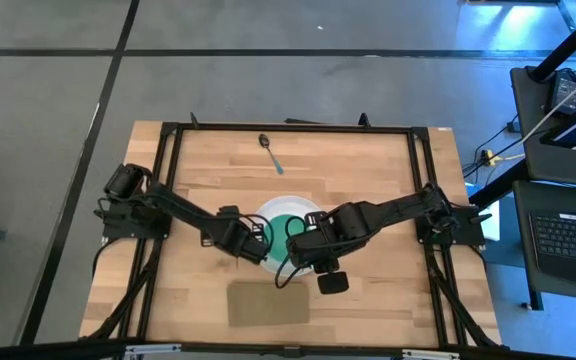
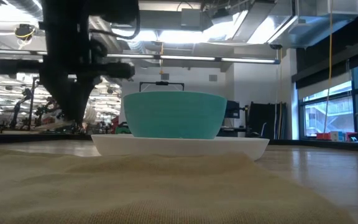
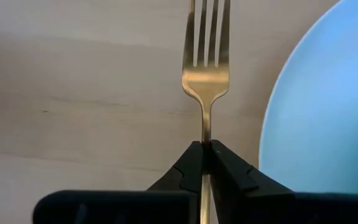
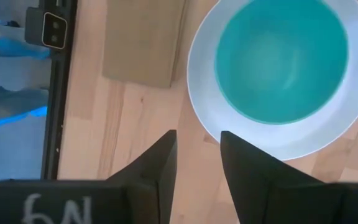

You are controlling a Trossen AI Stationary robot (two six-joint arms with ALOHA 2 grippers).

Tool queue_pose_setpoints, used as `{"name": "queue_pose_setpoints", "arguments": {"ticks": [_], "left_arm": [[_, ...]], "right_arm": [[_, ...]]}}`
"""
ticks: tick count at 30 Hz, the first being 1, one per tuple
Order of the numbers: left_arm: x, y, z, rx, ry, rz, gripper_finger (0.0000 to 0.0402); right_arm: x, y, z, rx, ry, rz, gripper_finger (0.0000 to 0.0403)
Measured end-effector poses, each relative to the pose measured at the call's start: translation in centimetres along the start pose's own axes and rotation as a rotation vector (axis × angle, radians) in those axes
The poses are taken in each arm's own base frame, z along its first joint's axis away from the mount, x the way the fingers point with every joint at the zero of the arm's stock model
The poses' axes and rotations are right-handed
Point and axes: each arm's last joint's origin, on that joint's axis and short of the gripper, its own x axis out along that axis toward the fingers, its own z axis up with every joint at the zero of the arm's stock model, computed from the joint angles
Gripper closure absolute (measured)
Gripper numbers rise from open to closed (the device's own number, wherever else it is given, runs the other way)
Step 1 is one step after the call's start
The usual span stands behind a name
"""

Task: Set table place
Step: Put the gold fork on the left side of the white plate

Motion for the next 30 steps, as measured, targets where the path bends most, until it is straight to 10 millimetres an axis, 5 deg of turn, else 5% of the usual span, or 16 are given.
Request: {"name": "queue_pose_setpoints", "arguments": {"ticks": [22,30], "left_arm": [[2.5,-0.1,0.6,0.088,0.014,-0.018,0.0396],[4.6,0.4,0.2,0.043,0.046,-0.105,0.0371]], "right_arm": [[-0.1,-0.5,0.1,0.002,-0.016,-0.037,0.0277],[-0.1,-0.6,0.1,0.005,-0.018,-0.038,0.0277]]}}
